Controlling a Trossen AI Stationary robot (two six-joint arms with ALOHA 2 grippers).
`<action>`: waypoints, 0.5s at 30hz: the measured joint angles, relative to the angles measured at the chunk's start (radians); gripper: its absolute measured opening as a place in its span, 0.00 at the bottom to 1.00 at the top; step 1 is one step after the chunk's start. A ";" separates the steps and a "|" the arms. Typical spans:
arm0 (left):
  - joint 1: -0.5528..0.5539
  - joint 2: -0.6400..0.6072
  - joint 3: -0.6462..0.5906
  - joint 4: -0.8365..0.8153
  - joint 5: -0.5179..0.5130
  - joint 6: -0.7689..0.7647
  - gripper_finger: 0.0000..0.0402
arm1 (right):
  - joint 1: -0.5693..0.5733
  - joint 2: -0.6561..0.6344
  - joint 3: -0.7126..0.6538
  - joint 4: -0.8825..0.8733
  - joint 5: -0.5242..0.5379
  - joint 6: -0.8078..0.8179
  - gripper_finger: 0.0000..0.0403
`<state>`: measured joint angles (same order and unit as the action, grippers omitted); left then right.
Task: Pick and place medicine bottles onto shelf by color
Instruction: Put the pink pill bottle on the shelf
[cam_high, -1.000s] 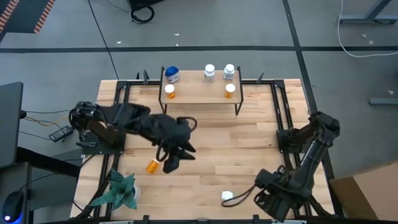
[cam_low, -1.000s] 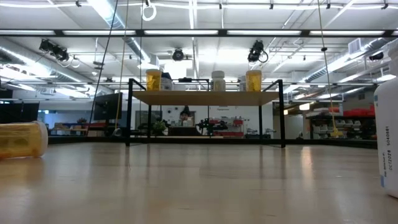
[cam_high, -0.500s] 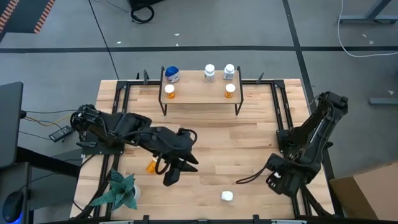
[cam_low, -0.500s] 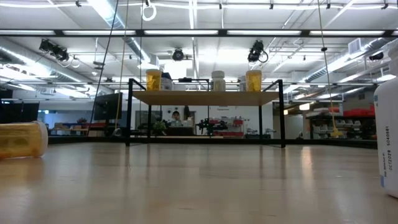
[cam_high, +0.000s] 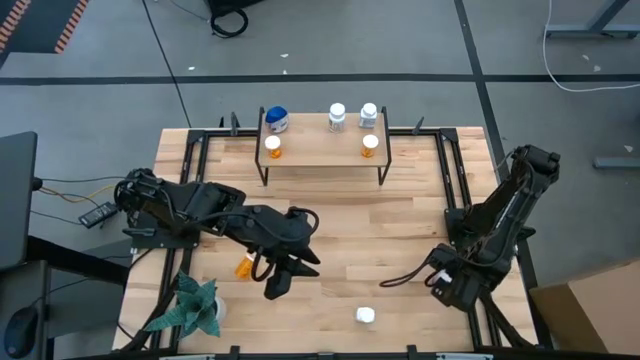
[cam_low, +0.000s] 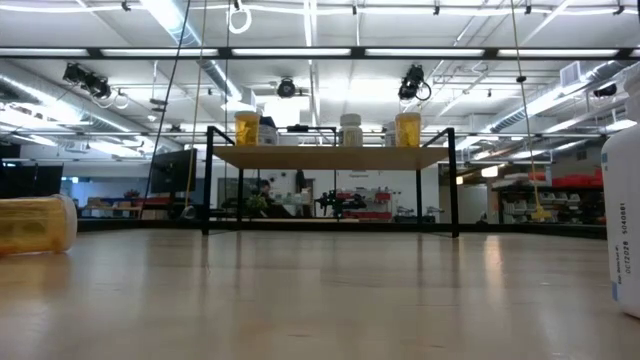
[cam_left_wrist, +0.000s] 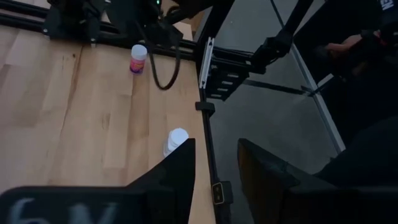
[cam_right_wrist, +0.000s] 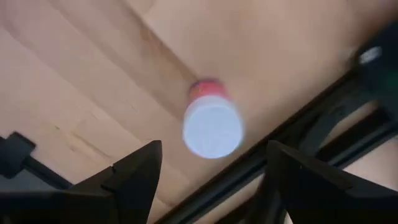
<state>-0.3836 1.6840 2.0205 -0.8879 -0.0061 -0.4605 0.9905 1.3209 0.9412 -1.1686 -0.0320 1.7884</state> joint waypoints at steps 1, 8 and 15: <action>0.000 0.000 0.000 0.000 -0.001 0.000 0.32 | 0.000 0.000 -0.021 0.036 -0.018 0.008 0.74; 0.000 0.000 0.000 0.000 -0.001 -0.001 0.32 | 0.000 0.001 -0.094 0.167 -0.018 0.065 0.74; 0.000 0.000 0.000 0.000 -0.001 -0.001 0.31 | 0.000 0.001 -0.096 0.161 -0.012 0.070 0.73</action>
<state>-0.3836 1.6840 2.0205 -0.8883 -0.0074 -0.4612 0.9905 1.3216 0.8454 -1.0073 -0.0436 1.8584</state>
